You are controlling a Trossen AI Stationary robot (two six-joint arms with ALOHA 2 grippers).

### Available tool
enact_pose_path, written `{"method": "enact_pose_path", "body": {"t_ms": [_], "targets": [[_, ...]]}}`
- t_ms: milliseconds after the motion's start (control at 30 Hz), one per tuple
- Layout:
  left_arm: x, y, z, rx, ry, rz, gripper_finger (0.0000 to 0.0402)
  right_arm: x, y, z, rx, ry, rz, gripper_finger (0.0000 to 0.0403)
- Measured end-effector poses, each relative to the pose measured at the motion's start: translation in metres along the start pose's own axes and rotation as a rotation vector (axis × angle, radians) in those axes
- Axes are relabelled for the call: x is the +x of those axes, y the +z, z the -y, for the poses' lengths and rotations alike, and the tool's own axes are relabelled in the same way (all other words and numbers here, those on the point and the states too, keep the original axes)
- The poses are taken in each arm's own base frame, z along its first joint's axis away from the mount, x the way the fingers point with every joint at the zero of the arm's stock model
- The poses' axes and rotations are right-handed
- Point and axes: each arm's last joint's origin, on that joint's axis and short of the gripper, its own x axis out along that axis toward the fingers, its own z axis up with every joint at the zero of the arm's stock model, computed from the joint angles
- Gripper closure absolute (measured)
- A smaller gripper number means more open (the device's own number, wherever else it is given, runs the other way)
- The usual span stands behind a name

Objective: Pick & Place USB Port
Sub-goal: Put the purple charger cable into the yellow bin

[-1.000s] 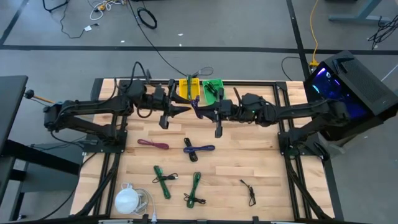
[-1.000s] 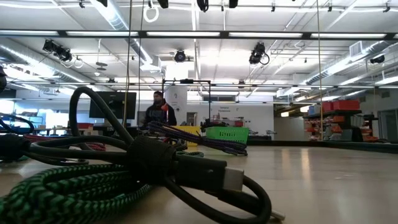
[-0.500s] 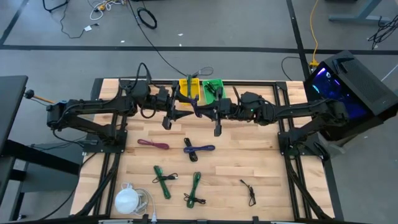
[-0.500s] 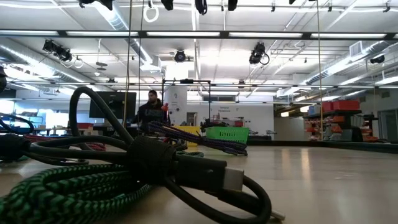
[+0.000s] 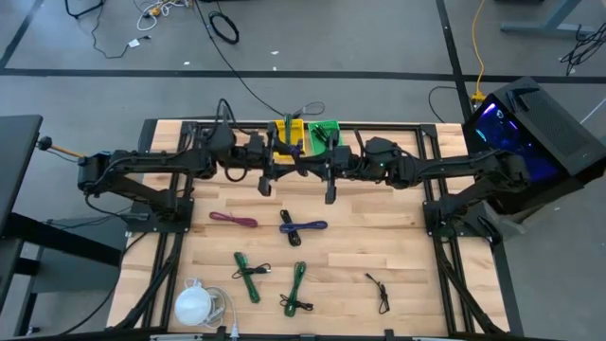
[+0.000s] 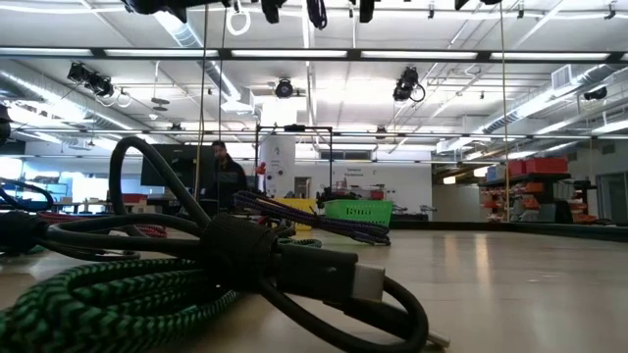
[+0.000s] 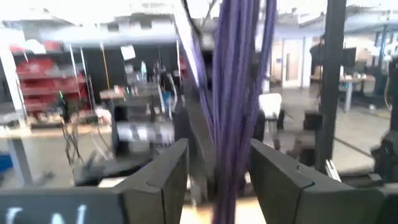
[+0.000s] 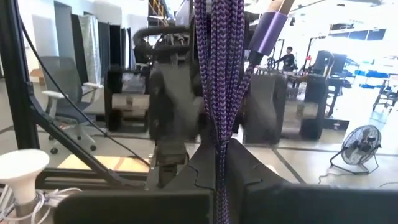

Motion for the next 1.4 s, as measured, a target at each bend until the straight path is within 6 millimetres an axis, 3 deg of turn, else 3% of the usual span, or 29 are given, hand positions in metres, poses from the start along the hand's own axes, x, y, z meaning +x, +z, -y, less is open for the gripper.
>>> {"method": "enact_pose_path", "body": {"t_ms": [100, 267, 300, 533, 867, 1067, 1267, 1400], "targets": [[0.000, 0.002, 0.000, 0.001, -0.002, 0.018, 0.0271, 0.000, 0.000, 0.000, 0.000, 0.000, -0.005, 0.0398], [0.000, 0.003, 0.001, 0.021, -0.032, 0.032, 0.0371, 0.000, -0.001, 0.000, 0.000, 0.000, -0.011, 0.0398], [0.000, 0.003, 0.001, 0.024, -0.038, 0.032, 0.0376, 0.000, -0.001, 0.000, 0.000, 0.000, -0.012, 0.0398], [0.000, 0.001, -0.001, 0.022, -0.022, 0.012, 0.0376, 0.000, -0.004, 0.000, 0.000, 0.004, -0.048, 0.0381], [-0.004, -0.002, -0.015, 0.003, 0.028, -0.023, 0.0377, -0.001, -0.011, 0.000, -0.010, -0.012, -0.119, 0.0265], [-0.013, -0.010, -0.040, -0.006, 0.142, -0.101, 0.0379, -0.003, -0.022, 0.001, 0.010, -0.088, -0.242, 0.0224], [-0.028, -0.014, -0.070, -0.014, 0.289, -0.165, 0.0379, -0.006, -0.032, -0.002, 0.051, -0.084, -0.351, 0.0214], [-0.034, -0.029, -0.091, -0.050, 0.360, -0.236, 0.0379, -0.007, -0.036, -0.009, 0.079, -0.059, -0.399, 0.0213]]}}
